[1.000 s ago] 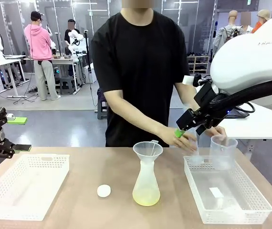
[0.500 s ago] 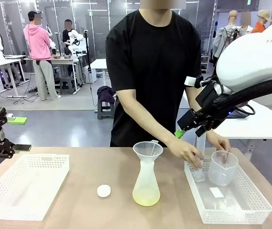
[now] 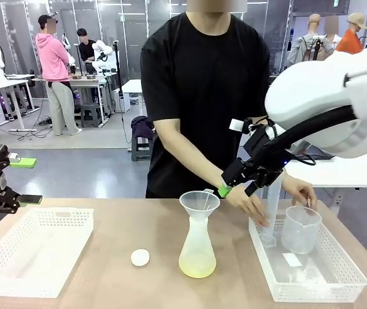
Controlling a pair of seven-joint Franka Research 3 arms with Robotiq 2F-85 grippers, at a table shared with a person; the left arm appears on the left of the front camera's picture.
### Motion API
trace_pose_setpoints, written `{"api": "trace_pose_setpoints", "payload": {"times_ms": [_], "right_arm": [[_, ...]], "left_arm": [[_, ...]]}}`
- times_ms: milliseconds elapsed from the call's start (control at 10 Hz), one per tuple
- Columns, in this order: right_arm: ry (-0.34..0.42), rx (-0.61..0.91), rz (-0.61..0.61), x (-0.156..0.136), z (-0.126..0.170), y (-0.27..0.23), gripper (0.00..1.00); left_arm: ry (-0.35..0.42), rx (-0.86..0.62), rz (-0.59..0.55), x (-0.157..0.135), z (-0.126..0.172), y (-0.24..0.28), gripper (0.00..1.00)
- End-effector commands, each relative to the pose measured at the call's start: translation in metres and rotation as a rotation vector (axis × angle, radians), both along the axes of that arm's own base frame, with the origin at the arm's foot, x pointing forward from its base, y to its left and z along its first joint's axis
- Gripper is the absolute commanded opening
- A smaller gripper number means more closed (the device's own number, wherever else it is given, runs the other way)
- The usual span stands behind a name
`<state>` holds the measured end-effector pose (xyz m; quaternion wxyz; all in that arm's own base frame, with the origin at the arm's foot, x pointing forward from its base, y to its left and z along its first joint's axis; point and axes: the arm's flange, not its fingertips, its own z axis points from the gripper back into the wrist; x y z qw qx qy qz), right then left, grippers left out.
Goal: Prepare the solutions needed for the experiment.
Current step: Once the solution is in the Big flask , pick up the Plastic Funnel and place it back into the right Organizing basket.
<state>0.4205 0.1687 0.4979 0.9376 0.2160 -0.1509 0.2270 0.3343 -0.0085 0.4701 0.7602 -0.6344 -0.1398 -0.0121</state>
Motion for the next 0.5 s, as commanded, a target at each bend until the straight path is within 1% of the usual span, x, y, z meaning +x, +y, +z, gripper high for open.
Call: {"api": "trace_pose_setpoints", "payload": {"times_ms": [0,200,400], "right_arm": [[0.007,-0.001,0.077,0.021,0.002,0.010,0.98],[0.025,0.000,0.149,0.033,-0.001,0.018,0.98],[0.073,-0.013,0.158,0.042,-0.004,0.026,0.98]], "left_arm": [[-0.006,-0.016,-0.006,0.001,0.001,-0.001,1.00],[-0.006,-0.016,-0.006,0.001,0.001,-0.001,1.00],[-0.006,-0.016,-0.006,0.001,0.001,-0.001,1.00]]}}
